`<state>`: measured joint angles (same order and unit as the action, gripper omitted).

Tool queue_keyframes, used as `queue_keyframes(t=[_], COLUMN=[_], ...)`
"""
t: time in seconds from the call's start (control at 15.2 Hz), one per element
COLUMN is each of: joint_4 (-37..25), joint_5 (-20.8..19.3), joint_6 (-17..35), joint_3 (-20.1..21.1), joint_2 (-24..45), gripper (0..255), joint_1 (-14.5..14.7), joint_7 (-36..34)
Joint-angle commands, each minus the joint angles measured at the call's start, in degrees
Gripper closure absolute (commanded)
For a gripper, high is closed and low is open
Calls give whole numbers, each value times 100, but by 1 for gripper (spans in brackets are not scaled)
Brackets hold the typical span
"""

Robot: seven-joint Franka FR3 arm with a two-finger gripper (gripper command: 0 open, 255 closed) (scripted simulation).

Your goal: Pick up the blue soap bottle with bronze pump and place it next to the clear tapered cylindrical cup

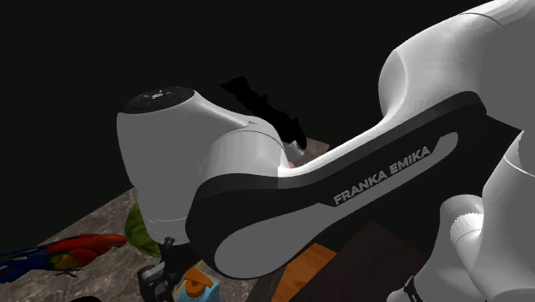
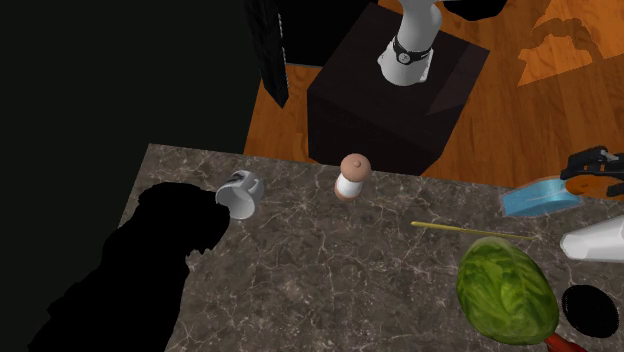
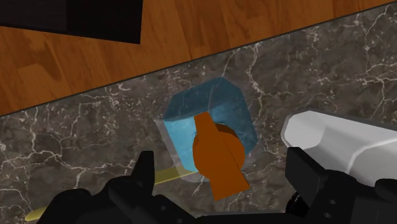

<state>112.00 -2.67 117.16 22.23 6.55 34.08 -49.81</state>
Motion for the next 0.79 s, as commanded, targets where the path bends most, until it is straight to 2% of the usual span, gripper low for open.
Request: queue_keyframes(t=[0.0, 0.2, 0.73], joint_4=[-125, -518, -518], joint_5=[29, 90, 90], joint_6=[-181, -694, -694], joint_3=[3, 7, 7], joint_2=[-61, -191, -191], gripper=[0, 0, 0], joint_1=[-5, -14, -14], joint_7=[20, 62, 63])
